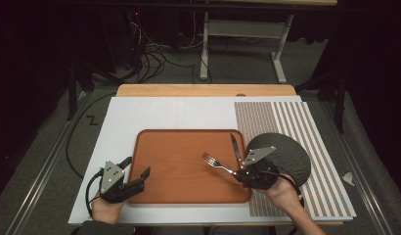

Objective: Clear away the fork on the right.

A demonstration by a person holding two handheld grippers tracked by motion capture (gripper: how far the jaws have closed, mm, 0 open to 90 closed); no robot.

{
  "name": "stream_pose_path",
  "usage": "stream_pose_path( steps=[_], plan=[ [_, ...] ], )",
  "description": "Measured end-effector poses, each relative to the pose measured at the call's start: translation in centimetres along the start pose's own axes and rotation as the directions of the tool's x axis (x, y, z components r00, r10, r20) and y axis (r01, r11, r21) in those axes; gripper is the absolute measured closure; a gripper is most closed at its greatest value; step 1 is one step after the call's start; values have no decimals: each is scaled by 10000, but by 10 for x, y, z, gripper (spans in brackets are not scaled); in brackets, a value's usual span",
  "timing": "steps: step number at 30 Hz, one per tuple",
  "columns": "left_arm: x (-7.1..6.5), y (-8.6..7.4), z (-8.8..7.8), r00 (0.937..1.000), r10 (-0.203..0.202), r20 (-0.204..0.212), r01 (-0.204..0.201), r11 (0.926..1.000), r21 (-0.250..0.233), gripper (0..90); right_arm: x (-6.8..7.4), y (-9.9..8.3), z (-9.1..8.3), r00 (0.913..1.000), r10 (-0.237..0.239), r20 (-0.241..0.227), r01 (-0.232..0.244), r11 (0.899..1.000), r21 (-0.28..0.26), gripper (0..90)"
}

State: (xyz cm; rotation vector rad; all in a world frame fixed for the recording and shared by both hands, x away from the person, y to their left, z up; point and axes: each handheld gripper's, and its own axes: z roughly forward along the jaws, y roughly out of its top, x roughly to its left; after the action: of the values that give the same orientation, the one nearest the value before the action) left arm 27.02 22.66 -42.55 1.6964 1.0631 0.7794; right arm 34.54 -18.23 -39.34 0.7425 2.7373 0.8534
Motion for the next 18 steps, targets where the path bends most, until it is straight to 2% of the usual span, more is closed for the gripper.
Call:
stream_pose_path(
  steps=[18],
  plan=[
    [0, 0, 0, 10000, 11, 14, -11, 10000, -7, 289, 3, 19, 21, 9995, 176, 251, -181, 9996, 217, 788]
  ],
)
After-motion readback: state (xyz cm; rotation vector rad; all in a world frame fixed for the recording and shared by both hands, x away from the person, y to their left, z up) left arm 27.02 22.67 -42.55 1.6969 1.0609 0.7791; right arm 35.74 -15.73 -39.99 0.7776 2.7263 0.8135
